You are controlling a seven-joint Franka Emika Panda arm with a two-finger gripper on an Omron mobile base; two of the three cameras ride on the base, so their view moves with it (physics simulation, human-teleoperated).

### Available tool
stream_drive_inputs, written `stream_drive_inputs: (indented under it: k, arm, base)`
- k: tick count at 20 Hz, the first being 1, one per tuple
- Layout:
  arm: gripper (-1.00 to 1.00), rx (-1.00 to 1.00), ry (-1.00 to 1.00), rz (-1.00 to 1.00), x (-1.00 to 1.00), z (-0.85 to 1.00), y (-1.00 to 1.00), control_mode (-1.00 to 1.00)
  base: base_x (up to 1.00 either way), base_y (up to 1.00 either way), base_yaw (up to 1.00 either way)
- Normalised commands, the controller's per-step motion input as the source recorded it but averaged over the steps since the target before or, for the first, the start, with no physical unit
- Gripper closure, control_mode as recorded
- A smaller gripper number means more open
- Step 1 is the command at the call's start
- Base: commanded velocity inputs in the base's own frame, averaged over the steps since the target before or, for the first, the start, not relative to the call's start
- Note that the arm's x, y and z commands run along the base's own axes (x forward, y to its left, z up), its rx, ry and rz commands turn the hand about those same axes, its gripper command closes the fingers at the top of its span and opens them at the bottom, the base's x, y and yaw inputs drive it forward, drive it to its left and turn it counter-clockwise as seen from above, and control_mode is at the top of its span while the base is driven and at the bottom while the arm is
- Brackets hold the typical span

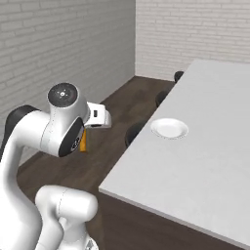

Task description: Start the toaster. Once the lever pops up, take the bread to the plate on the dining counter.

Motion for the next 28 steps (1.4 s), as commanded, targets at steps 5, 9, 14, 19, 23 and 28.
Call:
stream_drive_inputs:
  k: [5,9,14,19,23,28]
  arm:
    - [1.0,0.0,0.0,0.0,0.0,0.0,0.0,1.0]
    - [1.0,0.0,0.0,0.0,0.0,0.0,0.0,1.0]
    - [1.0,0.0,0.0,0.0,0.0,0.0,0.0,1.0]
    - [1.0,0.0,0.0,0.0,0.0,0.0,0.0,1.0]
    - [1.0,0.0,0.0,0.0,0.0,0.0,0.0,1.0]
    - [1.0,0.0,0.0,0.0,0.0,0.0,0.0,1.0]
  base:
    - [0.14,0.96,-0.14]
    - [0.03,1.0,-0.35]
    - [0.01,0.98,-0.59]
    - [0.0,0.63,-0.83]
    - [-0.23,0.66,-0.78]
    - [-0.97,0.79,-0.47]
